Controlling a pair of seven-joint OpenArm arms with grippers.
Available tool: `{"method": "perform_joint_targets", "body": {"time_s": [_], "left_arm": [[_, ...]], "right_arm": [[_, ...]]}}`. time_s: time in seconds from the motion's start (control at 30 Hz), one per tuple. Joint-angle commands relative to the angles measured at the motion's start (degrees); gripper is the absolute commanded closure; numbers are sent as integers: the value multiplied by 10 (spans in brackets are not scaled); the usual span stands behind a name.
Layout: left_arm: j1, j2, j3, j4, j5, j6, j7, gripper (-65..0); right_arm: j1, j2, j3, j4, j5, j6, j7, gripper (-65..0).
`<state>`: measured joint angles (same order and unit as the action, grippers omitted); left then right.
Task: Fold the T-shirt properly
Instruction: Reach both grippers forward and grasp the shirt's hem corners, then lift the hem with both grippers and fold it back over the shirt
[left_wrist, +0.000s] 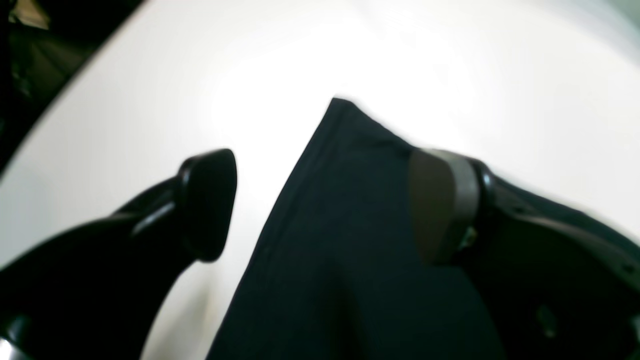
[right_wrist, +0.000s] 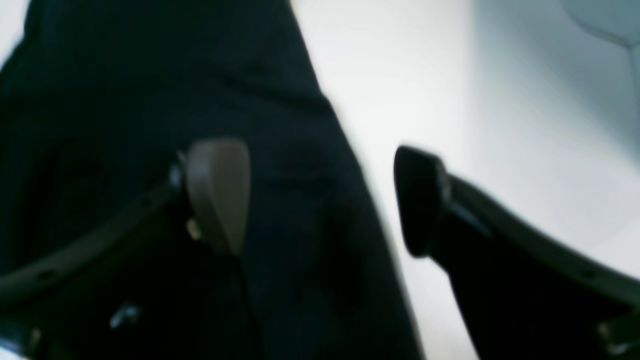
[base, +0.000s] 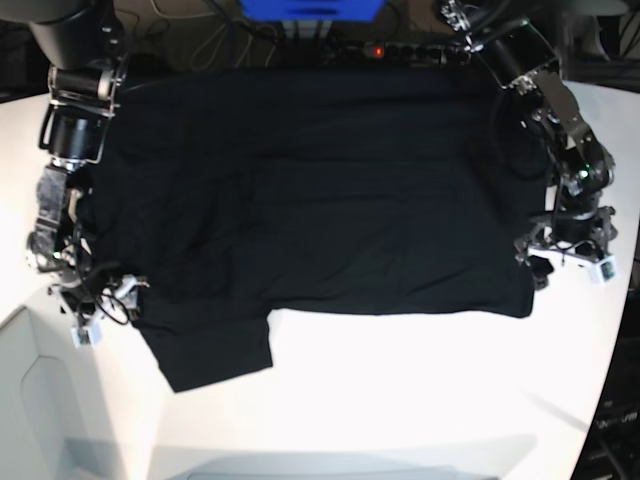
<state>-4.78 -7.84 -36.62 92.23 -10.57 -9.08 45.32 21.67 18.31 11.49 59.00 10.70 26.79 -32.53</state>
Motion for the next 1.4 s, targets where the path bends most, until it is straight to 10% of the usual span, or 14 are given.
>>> {"method": "perform_joint_targets", "body": {"time_s": [0.0,0.53,1.07,1.37], "left_arm": [[-32,-11,7,-13,1,-1,-17,-516],[-182,-26,86,-368,103,3,-200,-516],[-230,-35,87,-415,105,4,-234,-516],[-261,-56,88,-508,105,5,-266,-516]], "right_arm": [[26,20,-3,-20,2,-1,30,-456],[32,31,-91,-159,2,-1,143,-447],[30,31,-114,-161,2,-3,142,-10],[29,33,-114,-162,2,-3,142,0]]}}
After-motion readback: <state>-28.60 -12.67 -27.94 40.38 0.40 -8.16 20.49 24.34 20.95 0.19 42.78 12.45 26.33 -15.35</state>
